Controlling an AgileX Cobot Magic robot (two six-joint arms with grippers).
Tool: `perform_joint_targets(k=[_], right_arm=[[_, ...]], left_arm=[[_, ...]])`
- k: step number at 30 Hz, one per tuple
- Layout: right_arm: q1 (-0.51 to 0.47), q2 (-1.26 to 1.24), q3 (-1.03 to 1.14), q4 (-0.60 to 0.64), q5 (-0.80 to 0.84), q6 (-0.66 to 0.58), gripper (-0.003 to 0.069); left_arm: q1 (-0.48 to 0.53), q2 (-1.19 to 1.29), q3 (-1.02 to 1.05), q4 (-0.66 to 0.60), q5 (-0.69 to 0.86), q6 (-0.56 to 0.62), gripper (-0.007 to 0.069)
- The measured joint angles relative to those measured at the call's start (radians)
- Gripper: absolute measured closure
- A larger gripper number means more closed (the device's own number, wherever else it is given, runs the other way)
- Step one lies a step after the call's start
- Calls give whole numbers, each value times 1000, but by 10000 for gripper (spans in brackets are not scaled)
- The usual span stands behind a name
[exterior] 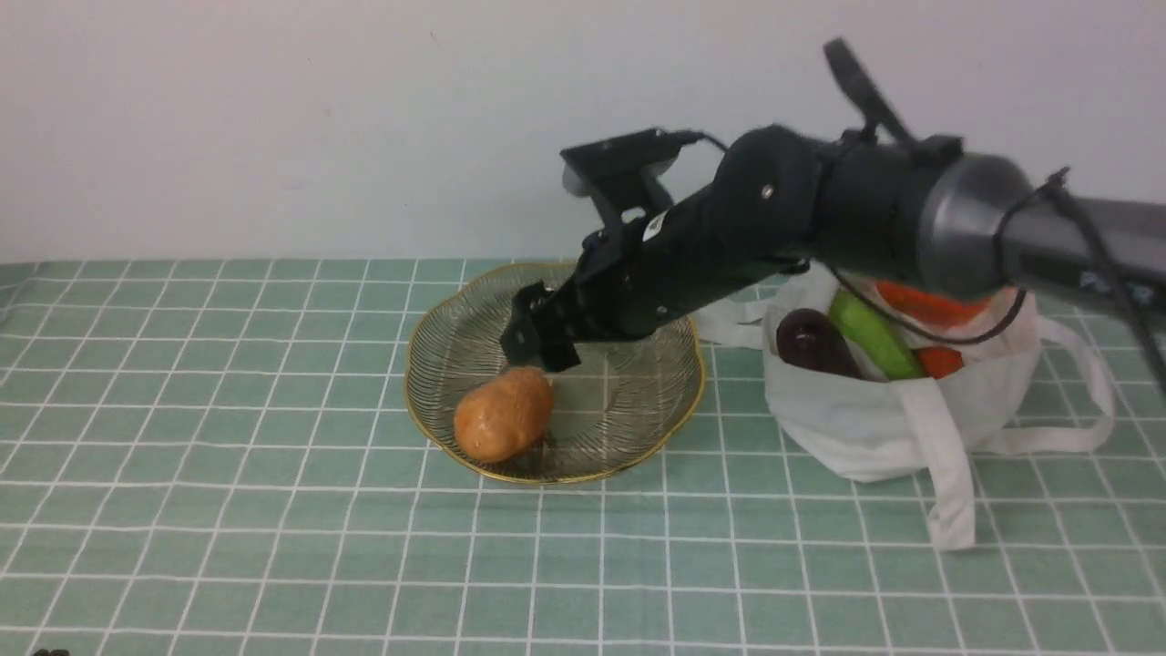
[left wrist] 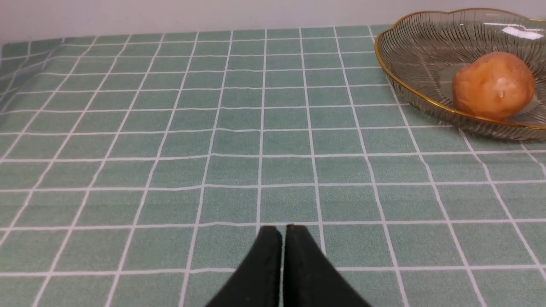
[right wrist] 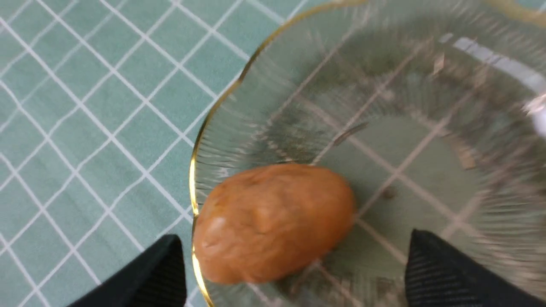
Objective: Take vegetables from cloth bag on blue coffee tablecloth place on plate.
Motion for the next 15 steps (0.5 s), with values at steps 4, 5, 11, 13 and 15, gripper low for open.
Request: perform_joint_targets(k=[4, 5, 11, 13, 15], right_arm=[[-51, -170, 0, -180, 102, 140, 284], [-71, -227, 0, -229, 134, 184, 363], [-161, -547, 3, -401, 274, 341, 646], [-179, -740, 46, -442, 283, 379, 668], [-183, -876, 111, -450, 262, 396, 671]], left_arm=[[0, 0, 0, 0, 0, 0, 632], [0, 0, 0, 0, 0, 0, 632], [0, 0, 0, 0, 0, 0, 632], [0, 0, 0, 0, 0, 0, 632], [0, 0, 0, 0, 0, 0, 632]])
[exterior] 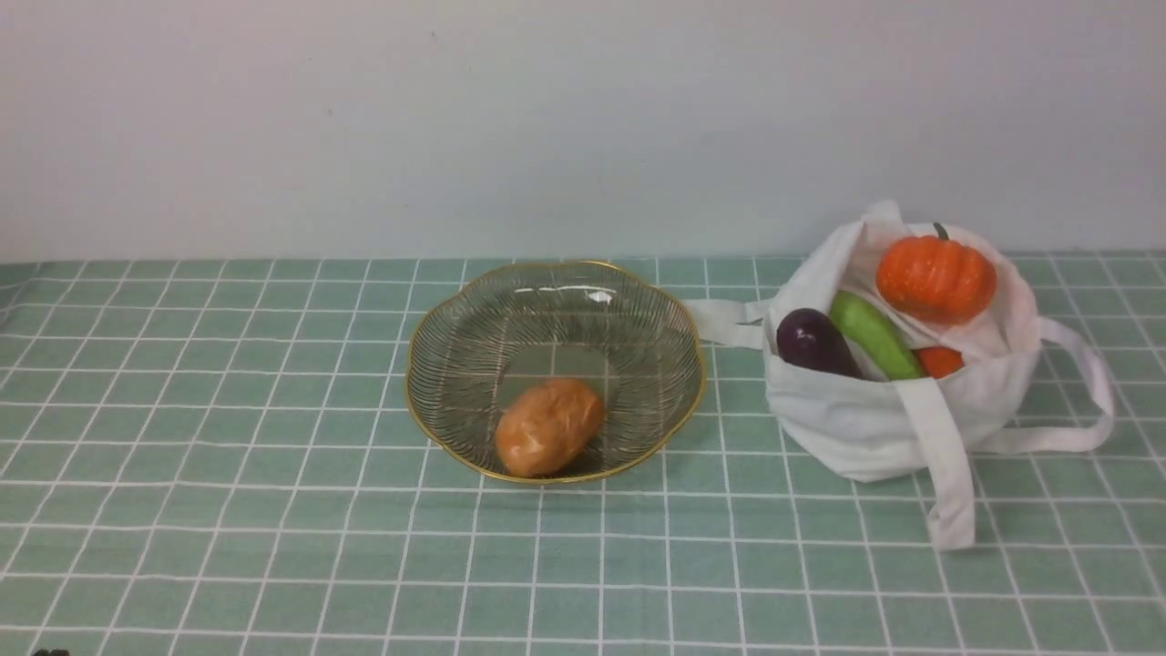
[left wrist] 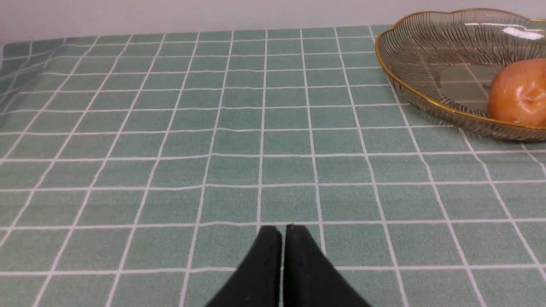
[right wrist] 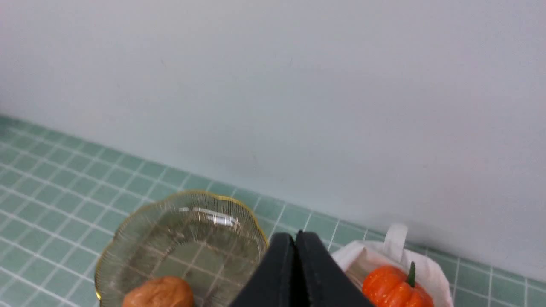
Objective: Take vegetables from cloth bag on blue coffee tablecloth place on plate.
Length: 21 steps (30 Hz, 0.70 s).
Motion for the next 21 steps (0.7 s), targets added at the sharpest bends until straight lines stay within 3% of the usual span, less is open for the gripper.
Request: perform_joint_targets(k=[8, 13, 21], right_arm=[[0, -597, 498, 98, -356, 37, 673], [0, -990, 920, 125, -605, 63, 673], [0, -1067, 1120, 132, -665, 104, 673]], left_arm=[[0, 0, 0, 0, 0, 0, 632], [0, 0, 0, 0, 0, 0, 632], [0, 0, 0, 0, 0, 0, 632]])
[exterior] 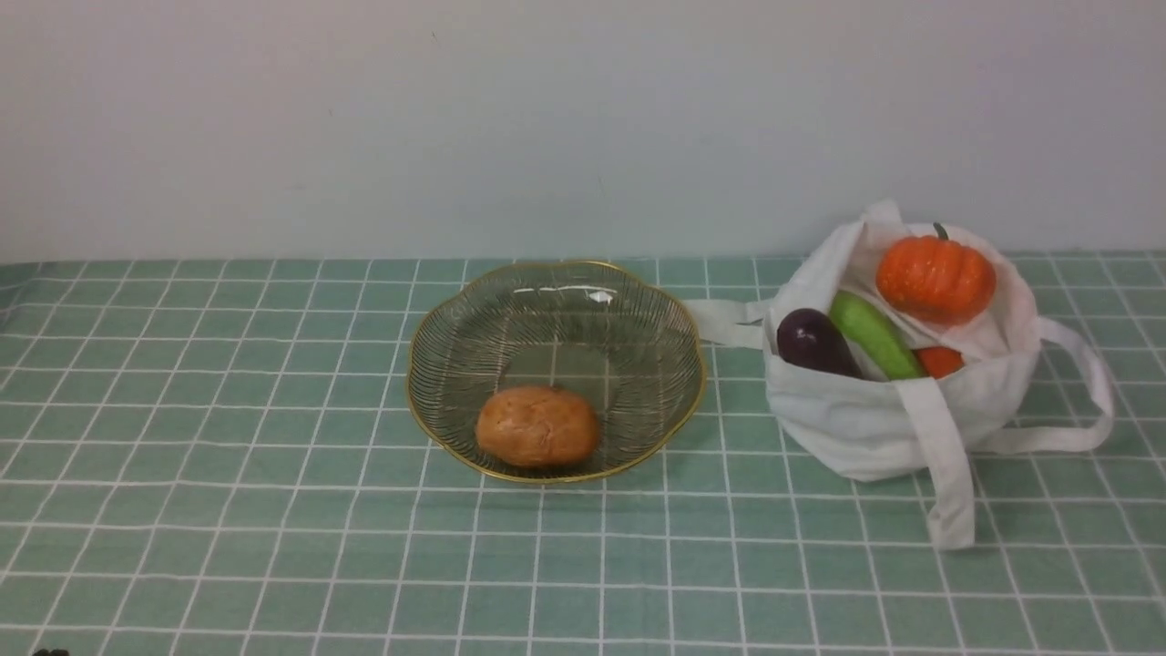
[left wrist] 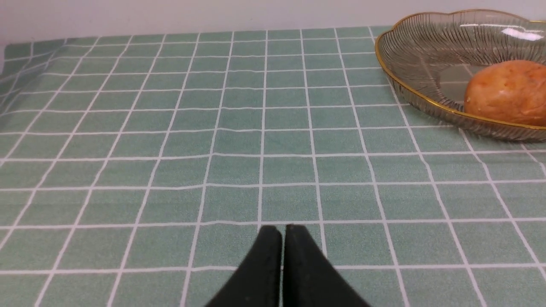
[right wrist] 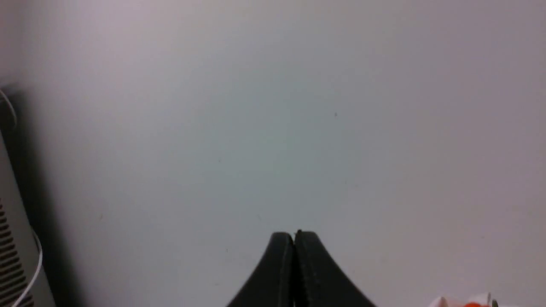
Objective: Take vegetables from cloth bag on blue coffee tablecloth place on plate.
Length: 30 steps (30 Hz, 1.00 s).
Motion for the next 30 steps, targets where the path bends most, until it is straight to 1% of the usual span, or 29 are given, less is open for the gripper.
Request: perform_joint_targets(k=[7, 14, 18, 19, 22, 23, 24, 25, 28, 29, 30], right_arm=[[0, 0, 29, -4, 1, -17, 673], [0, 0, 29, -24, 22, -175, 673], [-16, 0, 36, -34, 71, -212, 673], [-37, 0, 43, -38, 79, -215, 673], [-185, 0, 97, -47, 99, -218, 673], [-185, 0, 102, -47, 99, -218, 673], [-266, 0, 144, -47, 104, -218, 673], [-324, 0, 191, -49, 105, -218, 673], [-374, 0, 265, -54, 105, -221, 673], [-398, 0, 325, -55, 108, -221, 673], [-398, 0, 331, -55, 110, -221, 673]], left_arm=[[0, 0, 0, 0, 0, 0, 632], [0, 0, 0, 0, 0, 0, 632], [0, 0, 0, 0, 0, 0, 632], [0, 0, 0, 0, 0, 0, 632], [0, 0, 0, 0, 0, 0, 632], [0, 0, 0, 0, 0, 0, 632], [0, 0, 0, 0, 0, 0, 632], [0, 0, 0, 0, 0, 0, 632], [0, 0, 0, 0, 0, 0, 632], [0, 0, 0, 1, 0, 0, 632], [0, 0, 0, 1, 0, 0, 632]])
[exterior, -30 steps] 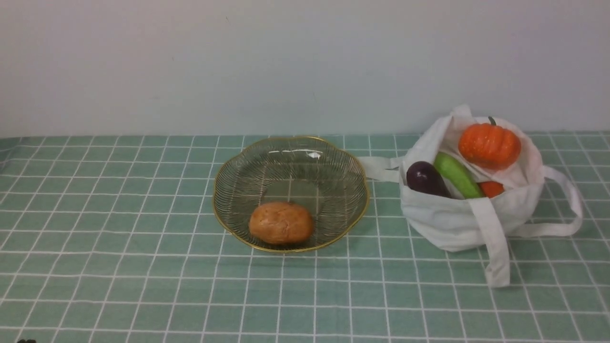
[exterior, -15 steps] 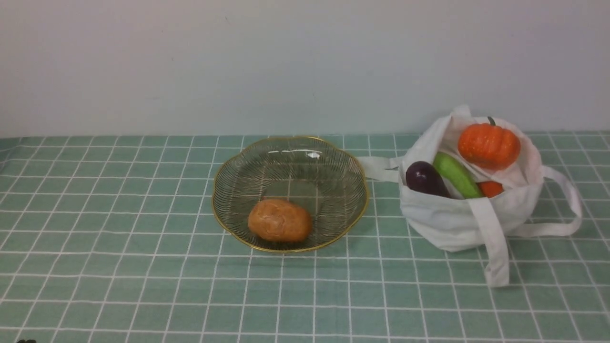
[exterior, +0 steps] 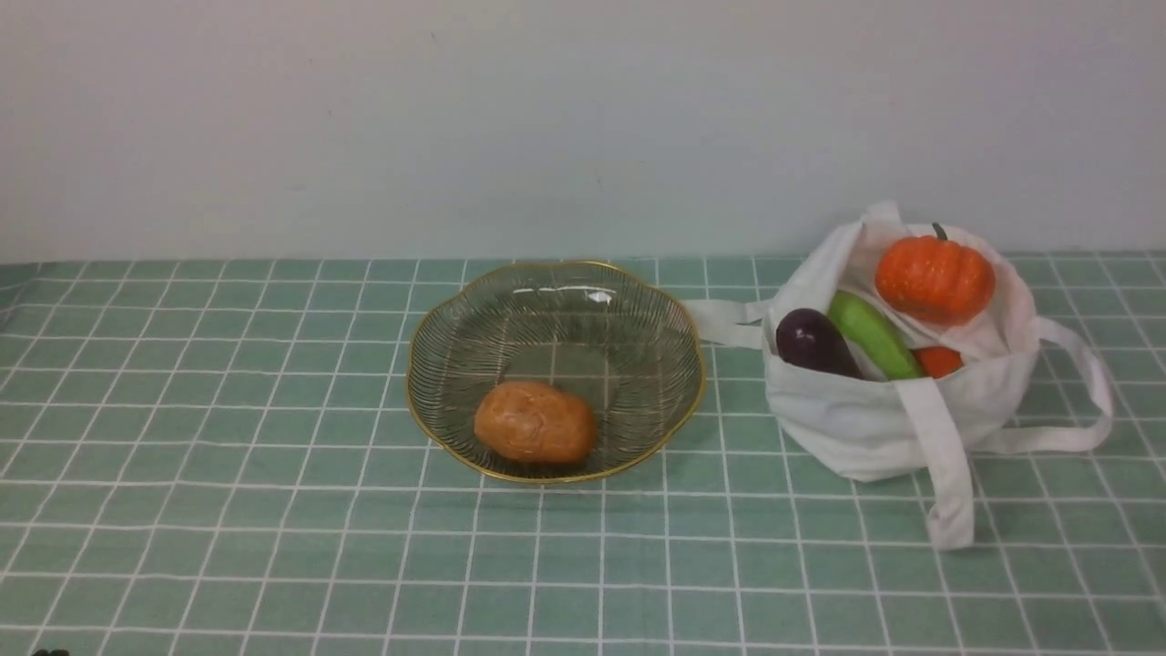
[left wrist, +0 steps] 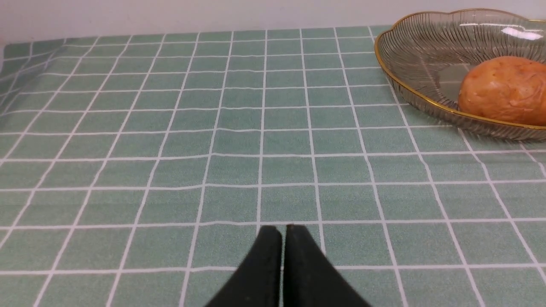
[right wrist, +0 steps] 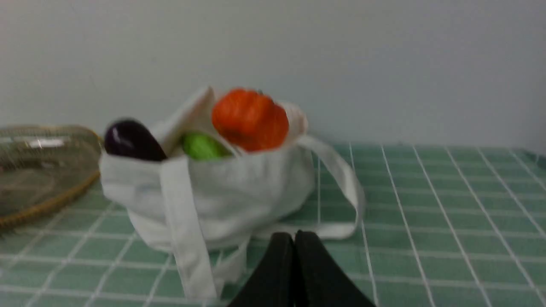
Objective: Take vegetables from cloth bag on blue coffee tablecloth place on plate.
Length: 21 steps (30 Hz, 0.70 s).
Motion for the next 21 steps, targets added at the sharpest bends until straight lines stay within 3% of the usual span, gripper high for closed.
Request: perform_joint_targets(k=[21], right_arm=[[-6, 1, 35, 3, 15, -1, 673]], left_arm=[[0, 0, 0, 0, 0, 0, 632]])
